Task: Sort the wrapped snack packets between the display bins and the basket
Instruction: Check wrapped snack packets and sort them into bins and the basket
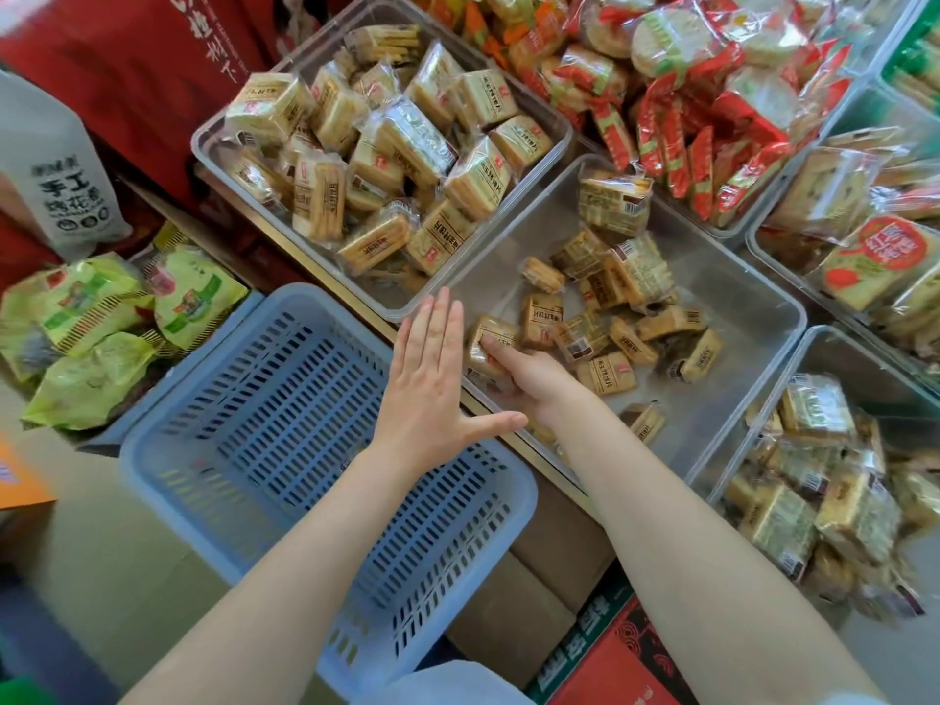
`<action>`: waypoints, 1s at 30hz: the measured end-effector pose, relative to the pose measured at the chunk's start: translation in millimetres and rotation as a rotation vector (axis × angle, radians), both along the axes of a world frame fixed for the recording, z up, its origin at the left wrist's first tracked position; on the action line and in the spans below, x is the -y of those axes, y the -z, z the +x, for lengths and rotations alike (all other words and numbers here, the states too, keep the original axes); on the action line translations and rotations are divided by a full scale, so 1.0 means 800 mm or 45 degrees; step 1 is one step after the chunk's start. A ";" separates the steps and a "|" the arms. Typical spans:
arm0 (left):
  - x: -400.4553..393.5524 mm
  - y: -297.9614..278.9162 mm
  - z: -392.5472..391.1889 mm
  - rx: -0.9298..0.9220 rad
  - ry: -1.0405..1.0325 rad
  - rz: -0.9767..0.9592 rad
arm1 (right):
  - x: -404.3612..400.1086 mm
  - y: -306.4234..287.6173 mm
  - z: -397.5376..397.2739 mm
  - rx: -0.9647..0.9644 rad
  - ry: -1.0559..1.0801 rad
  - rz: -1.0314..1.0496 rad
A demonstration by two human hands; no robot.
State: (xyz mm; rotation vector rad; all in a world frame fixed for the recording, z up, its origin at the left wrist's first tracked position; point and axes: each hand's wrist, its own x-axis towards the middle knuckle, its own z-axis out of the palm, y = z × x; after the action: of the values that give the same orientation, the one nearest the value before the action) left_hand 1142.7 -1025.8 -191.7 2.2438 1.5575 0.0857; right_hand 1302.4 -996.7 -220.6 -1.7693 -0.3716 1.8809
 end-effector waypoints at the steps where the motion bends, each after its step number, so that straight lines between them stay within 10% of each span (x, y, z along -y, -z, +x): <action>1: 0.000 0.000 0.000 -0.002 -0.001 -0.012 | 0.001 0.000 0.002 -0.076 0.054 0.002; 9: -0.002 -0.016 -0.001 0.139 -0.065 -0.139 | 0.030 -0.041 0.023 -0.196 0.037 0.050; 14: 0.031 -0.065 0.011 0.703 -0.355 -0.199 | 0.088 -0.119 0.041 0.032 0.049 0.358; 20: 0.100 -0.122 0.028 1.493 -0.655 -1.041 | 0.194 -0.200 0.025 0.297 -0.018 0.600; 30: 0.187 -0.140 -0.033 1.591 -0.784 -1.193 | 0.298 -0.217 -0.013 0.335 0.177 0.495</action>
State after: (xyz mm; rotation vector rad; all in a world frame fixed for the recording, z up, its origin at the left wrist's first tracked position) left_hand 1116.7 -1175.3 -79.5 0.6142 1.0678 0.6277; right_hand 1292.2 -1235.2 -46.8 -1.7217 -0.6458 1.3716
